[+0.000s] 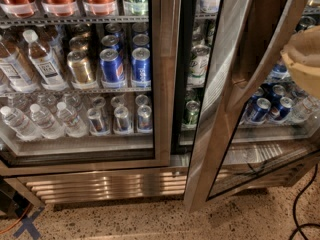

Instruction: Open right fridge door

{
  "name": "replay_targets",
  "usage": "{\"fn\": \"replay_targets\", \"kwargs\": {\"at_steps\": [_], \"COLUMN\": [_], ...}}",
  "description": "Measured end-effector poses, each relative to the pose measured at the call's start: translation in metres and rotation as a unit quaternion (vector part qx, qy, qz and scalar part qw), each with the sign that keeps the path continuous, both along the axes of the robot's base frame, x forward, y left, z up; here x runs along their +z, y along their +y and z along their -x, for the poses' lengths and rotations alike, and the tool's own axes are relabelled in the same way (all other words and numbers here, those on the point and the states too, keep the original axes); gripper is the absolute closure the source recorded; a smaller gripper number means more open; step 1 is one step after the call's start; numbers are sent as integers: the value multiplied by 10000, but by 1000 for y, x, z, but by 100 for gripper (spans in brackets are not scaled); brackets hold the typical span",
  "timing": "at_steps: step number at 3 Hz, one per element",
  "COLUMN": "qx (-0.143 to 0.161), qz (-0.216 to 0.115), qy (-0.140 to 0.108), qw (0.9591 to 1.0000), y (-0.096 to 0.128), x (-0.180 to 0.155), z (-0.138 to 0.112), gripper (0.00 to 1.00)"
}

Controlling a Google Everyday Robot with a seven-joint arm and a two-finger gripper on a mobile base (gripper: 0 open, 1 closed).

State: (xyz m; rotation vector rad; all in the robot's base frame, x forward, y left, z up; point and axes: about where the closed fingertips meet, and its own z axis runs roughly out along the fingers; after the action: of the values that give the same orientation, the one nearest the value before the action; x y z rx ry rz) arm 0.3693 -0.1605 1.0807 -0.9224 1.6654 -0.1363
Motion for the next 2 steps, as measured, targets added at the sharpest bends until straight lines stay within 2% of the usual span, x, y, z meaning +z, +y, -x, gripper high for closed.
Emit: {"fn": "replay_targets", "kwargs": {"at_steps": [1,2], "qx": [0,0], "qz": [0,0], "qy": [0,0], "qw": [10000,10000], "y": [0,0], "x": [0,0], "z": [0,0], "gripper": [38,34]}}
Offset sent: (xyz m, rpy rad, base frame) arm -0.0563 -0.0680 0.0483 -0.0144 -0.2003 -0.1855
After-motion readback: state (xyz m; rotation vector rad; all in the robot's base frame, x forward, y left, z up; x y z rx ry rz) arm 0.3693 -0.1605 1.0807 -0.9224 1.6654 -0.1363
